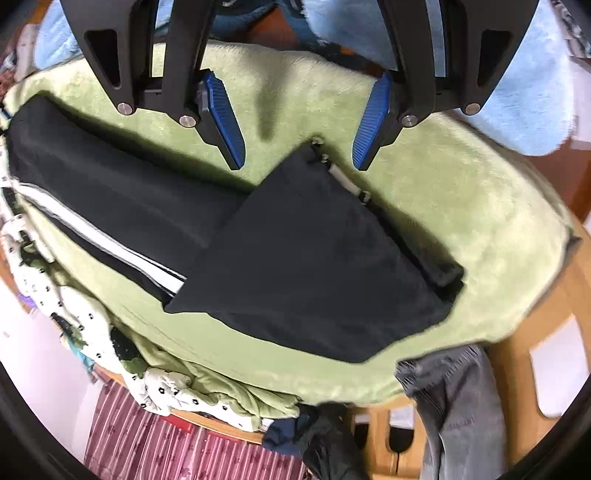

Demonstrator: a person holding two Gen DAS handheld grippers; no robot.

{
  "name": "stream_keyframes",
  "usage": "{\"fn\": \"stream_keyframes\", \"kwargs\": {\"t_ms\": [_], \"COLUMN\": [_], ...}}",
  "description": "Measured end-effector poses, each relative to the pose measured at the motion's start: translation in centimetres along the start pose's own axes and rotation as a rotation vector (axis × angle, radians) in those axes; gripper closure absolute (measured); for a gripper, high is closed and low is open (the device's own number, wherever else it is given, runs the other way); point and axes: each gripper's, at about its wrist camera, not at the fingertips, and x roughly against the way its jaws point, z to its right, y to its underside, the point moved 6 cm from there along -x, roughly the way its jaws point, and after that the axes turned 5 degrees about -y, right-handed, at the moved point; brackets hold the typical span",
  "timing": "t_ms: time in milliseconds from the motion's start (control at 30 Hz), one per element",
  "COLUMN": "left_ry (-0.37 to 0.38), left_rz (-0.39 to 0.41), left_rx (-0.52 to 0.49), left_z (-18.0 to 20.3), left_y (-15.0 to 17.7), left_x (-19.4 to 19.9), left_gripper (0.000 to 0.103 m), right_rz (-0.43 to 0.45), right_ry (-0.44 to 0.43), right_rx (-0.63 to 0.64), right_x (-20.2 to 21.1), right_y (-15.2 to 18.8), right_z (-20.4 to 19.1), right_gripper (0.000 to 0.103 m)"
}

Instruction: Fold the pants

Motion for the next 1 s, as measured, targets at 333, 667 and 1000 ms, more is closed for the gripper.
{"fn": "stream_keyframes", "kwargs": {"t_ms": [333,667,1000], "left_ry": [0.088,0.061,0.018], "left_rz": [0.052,0.268,0.210], "left_rx": [0.028,0.038,0.000], "left_z": [-1.7,-3.5,-3.7], "left_y": [-2.7,-15.1,-22.7], "left_x": [-0.7,-2.1,-8.0], "left_gripper": [0.080,0.080,0.080], "right_rz": [0.060,0.041,-0.042], "right_ry": [0.083,0.040,-0.009], "right_rx": [0.023,0.147,0.314], "right_x": [7.2,6.7,2.9], "right_y": [2.3,3.0,6.1], "right_z": [-3.4,-13.5,-22.6], "right_gripper": [0.035,0.035,0.035]}}
